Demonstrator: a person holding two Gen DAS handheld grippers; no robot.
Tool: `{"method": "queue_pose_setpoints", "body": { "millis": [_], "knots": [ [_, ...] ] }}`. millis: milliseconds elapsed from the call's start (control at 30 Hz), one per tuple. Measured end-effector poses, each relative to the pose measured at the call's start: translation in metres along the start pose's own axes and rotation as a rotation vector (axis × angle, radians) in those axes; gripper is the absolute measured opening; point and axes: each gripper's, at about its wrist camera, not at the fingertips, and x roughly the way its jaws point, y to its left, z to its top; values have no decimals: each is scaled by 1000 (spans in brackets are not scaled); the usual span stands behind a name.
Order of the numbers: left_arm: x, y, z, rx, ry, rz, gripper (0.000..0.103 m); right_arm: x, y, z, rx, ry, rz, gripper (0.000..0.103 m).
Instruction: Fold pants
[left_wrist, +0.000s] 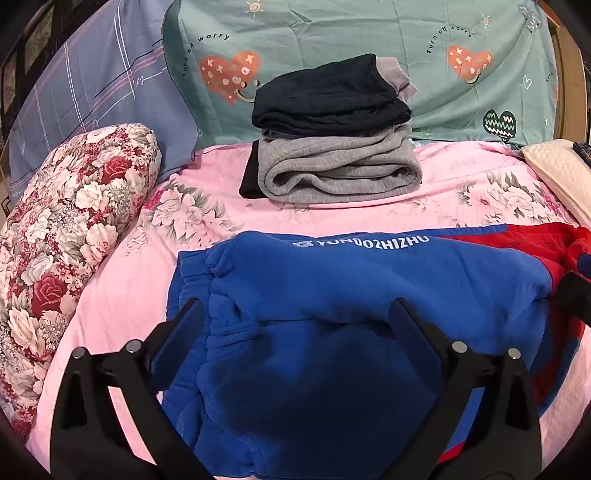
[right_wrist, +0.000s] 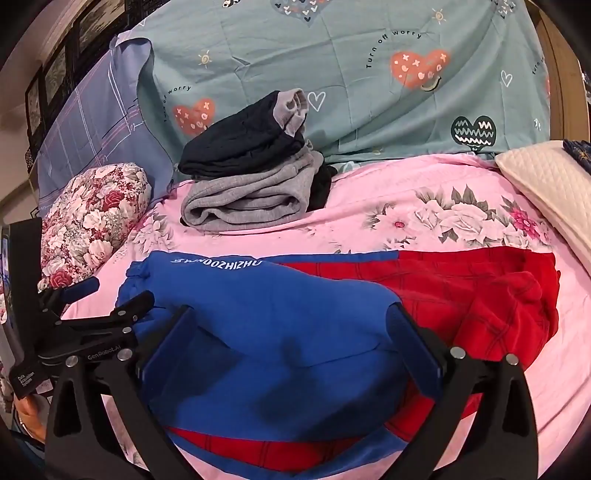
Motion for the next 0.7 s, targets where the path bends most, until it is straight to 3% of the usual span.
{"method": "queue_pose_setpoints", "body": {
  "millis": [700],
  "knots": [
    [5, 0, 0, 0, 18, -1, 101, 6, 0, 1, 9, 21, 20, 102]
  ]
}}
